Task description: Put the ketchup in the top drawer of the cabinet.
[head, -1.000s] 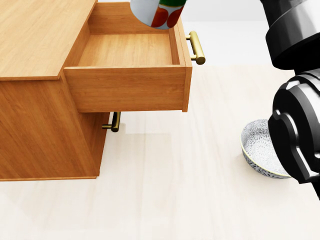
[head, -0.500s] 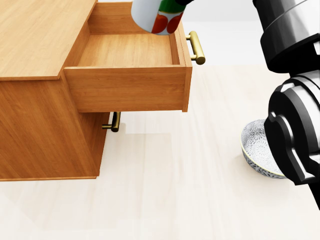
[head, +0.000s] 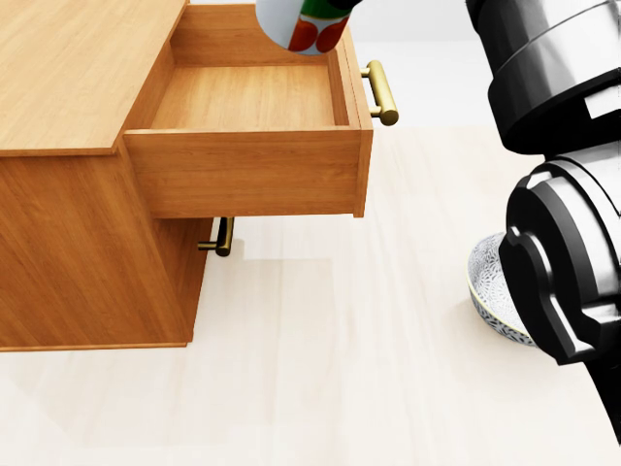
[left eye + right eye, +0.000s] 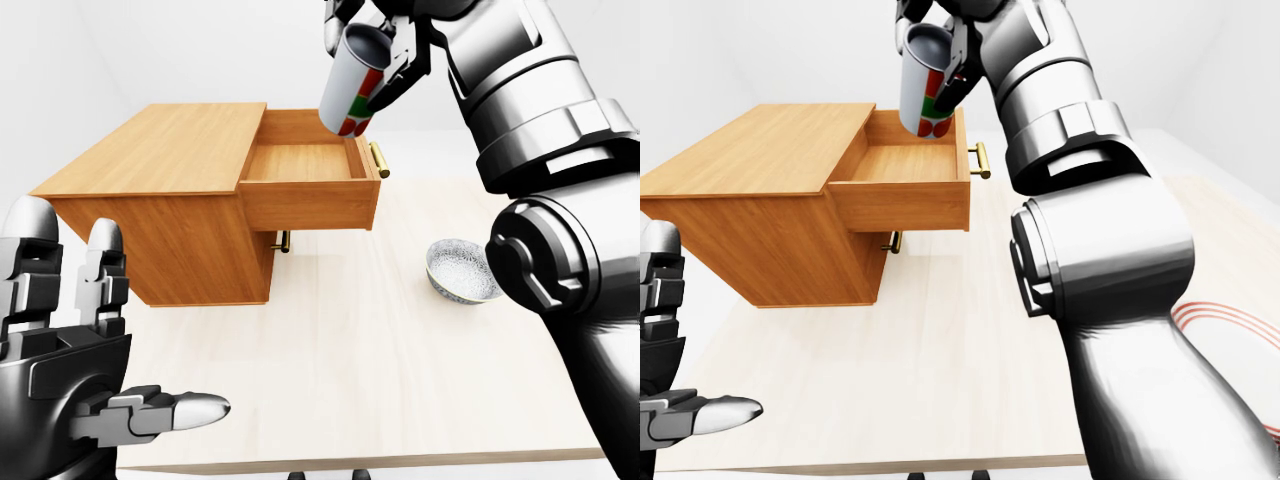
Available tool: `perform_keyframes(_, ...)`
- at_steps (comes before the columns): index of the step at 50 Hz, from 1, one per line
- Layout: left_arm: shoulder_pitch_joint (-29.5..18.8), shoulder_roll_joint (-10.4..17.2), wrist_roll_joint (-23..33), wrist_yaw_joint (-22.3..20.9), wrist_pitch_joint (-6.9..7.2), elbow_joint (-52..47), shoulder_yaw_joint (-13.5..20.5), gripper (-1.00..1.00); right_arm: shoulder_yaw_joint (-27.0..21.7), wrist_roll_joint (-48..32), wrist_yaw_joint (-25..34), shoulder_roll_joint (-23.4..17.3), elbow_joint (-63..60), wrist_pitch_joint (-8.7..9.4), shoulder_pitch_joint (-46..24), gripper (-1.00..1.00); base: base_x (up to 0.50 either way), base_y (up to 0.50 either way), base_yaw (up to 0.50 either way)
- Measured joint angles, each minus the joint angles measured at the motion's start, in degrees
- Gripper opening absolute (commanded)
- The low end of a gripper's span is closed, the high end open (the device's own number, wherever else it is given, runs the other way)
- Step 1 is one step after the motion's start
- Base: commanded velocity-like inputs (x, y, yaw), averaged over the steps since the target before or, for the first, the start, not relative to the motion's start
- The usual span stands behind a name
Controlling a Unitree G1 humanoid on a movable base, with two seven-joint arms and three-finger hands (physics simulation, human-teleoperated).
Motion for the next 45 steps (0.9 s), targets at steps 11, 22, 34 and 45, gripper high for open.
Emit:
perform_keyframes(11, -0.04, 0.43, -0.76, 0.37, 0.00, 0.00, 0.44, 1.00, -0.34, -0.30, -4.48, 1.04, 0.42, 0.00, 1.88, -1.00, 0.00, 0.00, 0.00)
perform_keyframes(22, -0.07, 0.45, -0.83, 0.41, 0.00, 0.00, 0.45, 1.00, -0.64, -0.21, -7.68, 1.67, 0.83, 0.00, 3.62, -1.00, 0.00, 0.00, 0.00)
perform_keyframes(34, -0.11, 0.38, -0.56, 0.35, 0.00, 0.00, 0.22, 1.00, -0.81, -0.25, -9.43, 2.10, 1.19, 0.00, 5.35, -1.00, 0.00, 0.00, 0.00)
perform_keyframes(45, -0.03, 0.54, -0.96, 0.39, 0.00, 0.00, 0.47, 1.00, -0.89, -0.25, -10.08, 2.66, 1.42, 0.00, 6.63, -1.00, 0.00, 0.00, 0.00)
